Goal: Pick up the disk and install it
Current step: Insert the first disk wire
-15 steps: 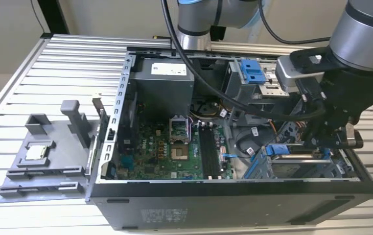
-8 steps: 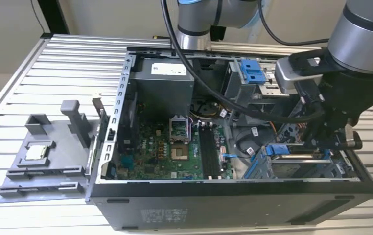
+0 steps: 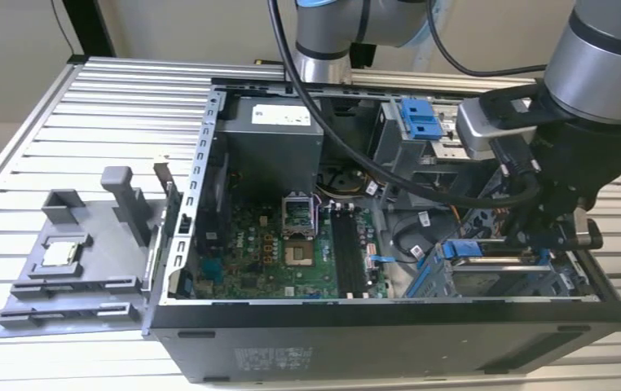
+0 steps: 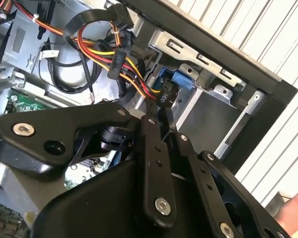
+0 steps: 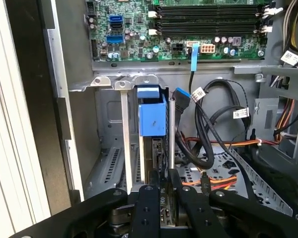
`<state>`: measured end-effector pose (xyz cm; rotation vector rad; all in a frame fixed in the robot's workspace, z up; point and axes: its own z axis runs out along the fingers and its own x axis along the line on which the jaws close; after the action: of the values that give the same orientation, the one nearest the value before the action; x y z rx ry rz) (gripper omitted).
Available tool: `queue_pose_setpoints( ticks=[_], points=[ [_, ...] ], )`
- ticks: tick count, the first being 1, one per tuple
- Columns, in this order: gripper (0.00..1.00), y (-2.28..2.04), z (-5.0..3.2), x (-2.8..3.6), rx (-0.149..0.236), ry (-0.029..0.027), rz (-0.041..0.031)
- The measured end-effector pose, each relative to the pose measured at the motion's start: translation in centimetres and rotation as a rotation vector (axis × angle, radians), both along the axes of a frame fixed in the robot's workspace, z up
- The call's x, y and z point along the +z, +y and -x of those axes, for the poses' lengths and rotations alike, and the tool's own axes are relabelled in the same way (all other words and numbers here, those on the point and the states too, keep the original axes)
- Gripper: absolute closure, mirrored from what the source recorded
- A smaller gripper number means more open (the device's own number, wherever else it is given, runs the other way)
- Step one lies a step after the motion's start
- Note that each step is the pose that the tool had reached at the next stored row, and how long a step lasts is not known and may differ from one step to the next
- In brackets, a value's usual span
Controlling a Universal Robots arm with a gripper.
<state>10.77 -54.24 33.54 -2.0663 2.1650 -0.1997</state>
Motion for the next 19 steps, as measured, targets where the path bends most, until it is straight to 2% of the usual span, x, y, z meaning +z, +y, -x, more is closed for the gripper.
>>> queue_pose_setpoints(
  ticks=[19],
  points=[
    [1.00, -0.04, 0.01, -0.21, 0.001, 0.0000, 0.0003]
  ],
)
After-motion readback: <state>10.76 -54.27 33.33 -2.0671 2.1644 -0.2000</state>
